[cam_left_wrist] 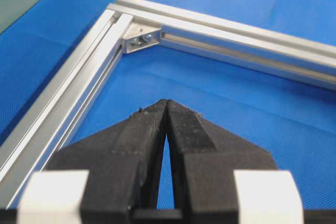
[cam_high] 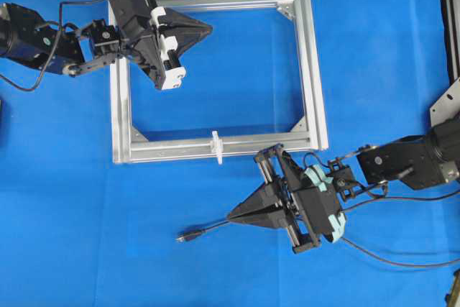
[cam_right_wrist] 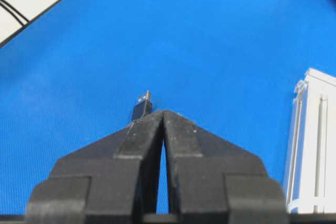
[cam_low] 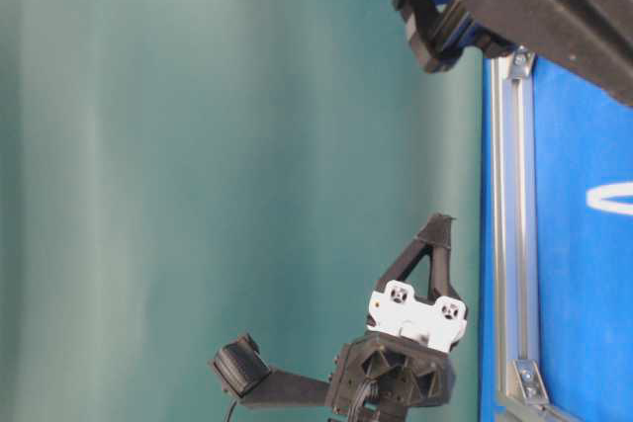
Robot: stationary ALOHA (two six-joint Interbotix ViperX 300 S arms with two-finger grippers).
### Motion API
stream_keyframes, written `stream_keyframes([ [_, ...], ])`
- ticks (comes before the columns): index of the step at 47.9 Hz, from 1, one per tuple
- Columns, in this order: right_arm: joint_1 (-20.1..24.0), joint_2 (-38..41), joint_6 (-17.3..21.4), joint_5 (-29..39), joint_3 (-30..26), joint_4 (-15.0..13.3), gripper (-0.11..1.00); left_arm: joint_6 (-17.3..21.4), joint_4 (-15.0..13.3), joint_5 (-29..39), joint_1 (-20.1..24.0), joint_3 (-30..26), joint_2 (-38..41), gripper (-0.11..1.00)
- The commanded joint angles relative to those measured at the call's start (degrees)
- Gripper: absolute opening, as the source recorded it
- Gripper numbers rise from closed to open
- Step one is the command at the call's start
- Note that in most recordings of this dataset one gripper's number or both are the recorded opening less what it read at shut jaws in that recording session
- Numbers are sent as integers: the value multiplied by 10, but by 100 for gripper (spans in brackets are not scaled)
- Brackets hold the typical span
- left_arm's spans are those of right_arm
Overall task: Insert the wire through the string loop located in the center.
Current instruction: 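Open the right gripper and move it over the black USB cable plug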
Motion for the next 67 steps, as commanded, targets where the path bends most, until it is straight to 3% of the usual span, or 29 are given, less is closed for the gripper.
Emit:
stream_keyframes([
  [1,5,-29,2,-4,-11,0,0,3,11,-4,-2,-11,-27,0],
  [6,9,-34,2,5,-11,-4,-5,4,11,-4,0,-11,-28,0],
  [35,13,-38,44,23,-16,-4,-4,4,11,-3,0,-8,-29,0],
  [42,13,-38,44,25,-20,-2,18,4,11,-4,-1,-6,-30,0],
  [54,15,-37,44,35,-25,2,87,4,11,-4,-1,-6,-29,0],
  [67,16,-22,46,47,-34,10,88,4,11,-4,1,-6,-29,0],
])
